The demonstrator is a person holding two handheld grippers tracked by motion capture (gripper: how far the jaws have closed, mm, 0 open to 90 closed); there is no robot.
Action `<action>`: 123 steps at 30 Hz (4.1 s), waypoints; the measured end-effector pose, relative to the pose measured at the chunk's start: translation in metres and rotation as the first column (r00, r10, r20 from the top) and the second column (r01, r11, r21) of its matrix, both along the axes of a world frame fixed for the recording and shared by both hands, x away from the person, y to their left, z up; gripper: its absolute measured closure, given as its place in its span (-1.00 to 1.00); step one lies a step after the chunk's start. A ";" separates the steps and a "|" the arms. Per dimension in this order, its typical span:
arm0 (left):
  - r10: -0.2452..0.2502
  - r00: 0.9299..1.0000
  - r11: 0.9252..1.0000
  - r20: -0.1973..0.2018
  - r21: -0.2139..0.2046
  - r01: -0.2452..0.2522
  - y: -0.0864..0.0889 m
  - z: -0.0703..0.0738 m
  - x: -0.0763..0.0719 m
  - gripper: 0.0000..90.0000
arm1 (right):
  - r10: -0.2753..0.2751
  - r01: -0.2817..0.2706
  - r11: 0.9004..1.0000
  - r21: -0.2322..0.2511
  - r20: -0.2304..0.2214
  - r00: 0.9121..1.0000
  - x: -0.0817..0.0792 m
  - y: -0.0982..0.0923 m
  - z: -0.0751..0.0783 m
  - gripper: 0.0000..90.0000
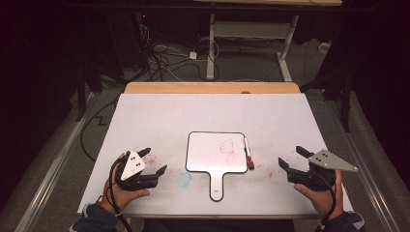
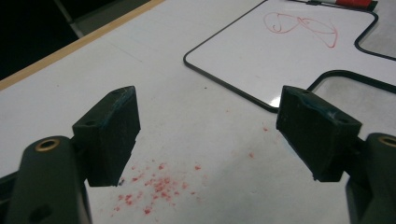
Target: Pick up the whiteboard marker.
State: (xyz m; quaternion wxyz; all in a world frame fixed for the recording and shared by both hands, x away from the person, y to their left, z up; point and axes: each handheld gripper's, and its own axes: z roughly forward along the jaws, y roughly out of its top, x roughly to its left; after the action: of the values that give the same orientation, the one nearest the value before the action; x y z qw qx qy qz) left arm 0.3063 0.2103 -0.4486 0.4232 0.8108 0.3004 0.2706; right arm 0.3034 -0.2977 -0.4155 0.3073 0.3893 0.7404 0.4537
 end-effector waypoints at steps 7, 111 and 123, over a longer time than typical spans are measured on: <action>0.004 1.000 1.000 0.001 0.013 -0.004 -0.001 -0.001 0.001 -0.55 | 0.008 -0.008 0.999 -0.036 0.005 1.000 -0.001 0.001 -0.001 -0.41; -0.139 0.982 0.980 -0.130 -0.161 0.117 -0.049 0.013 0.035 -0.09 | 0.448 -0.423 0.892 0.160 -0.174 0.877 0.069 0.123 -0.011 0.82; -0.251 0.954 0.921 -0.161 -0.343 0.185 -0.098 0.023 0.051 -0.06 | 0.484 -0.464 0.871 0.163 -0.124 0.866 0.057 0.132 -0.011 0.82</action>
State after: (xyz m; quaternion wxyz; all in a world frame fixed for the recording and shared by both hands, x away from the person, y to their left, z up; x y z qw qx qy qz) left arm 0.3575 0.1123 -0.4254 0.5453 0.7820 0.2896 0.0849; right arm 0.3603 -0.1656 -0.4269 0.1001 0.2493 0.8052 0.5287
